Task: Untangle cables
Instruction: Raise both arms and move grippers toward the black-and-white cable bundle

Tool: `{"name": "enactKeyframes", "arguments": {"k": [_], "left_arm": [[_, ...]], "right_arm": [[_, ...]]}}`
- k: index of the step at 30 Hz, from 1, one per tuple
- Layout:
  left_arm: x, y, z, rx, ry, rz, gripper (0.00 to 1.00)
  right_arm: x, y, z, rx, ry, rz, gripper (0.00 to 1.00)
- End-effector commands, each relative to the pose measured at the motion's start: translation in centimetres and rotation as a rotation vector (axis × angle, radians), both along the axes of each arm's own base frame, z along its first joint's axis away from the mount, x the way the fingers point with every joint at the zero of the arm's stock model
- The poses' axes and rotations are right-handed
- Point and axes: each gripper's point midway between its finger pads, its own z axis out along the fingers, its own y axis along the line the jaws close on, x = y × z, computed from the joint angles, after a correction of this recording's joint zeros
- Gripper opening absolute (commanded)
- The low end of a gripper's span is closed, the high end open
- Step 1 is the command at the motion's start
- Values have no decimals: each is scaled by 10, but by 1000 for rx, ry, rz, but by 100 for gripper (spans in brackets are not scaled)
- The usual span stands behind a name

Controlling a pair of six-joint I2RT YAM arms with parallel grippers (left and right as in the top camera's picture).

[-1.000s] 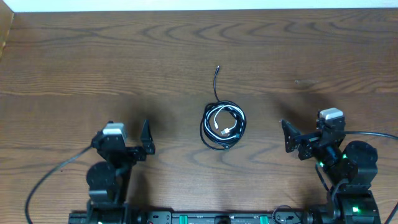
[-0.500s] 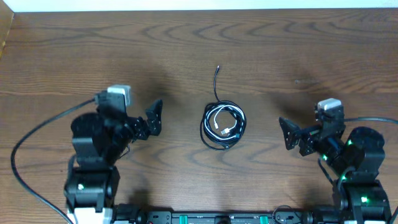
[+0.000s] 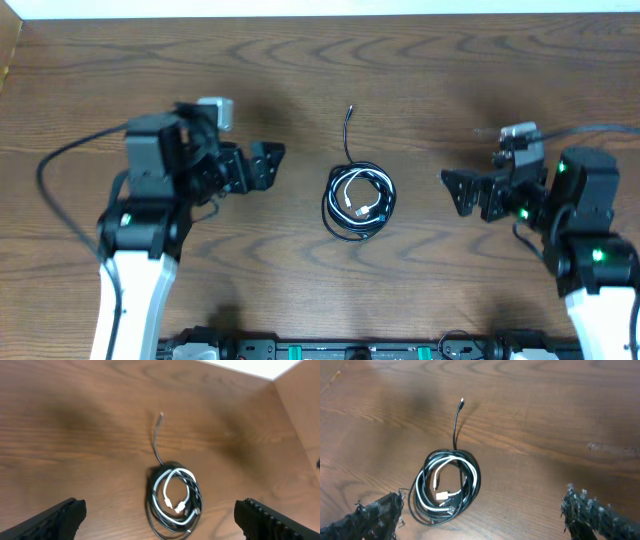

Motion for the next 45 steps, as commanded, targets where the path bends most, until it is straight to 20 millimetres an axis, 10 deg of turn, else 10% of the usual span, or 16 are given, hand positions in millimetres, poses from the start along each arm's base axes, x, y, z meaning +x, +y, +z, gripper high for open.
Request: {"name": "enactKeyframes", "arguments": {"k": [1, 14, 29, 45], "left_arm": [[13, -19, -2, -17, 41, -54, 100], [38, -55, -54, -14, 215, -150, 100], [27, -26, -92, 195, 319, -78, 96], [20, -43, -144, 241, 471, -125, 85]], "right_arm": [[12, 4, 14, -2, 0, 29, 99], [24, 29, 10, 130, 72, 151, 99], [30, 34, -3, 144, 117, 156, 96], [36, 34, -10, 131, 134, 128, 95]]}}
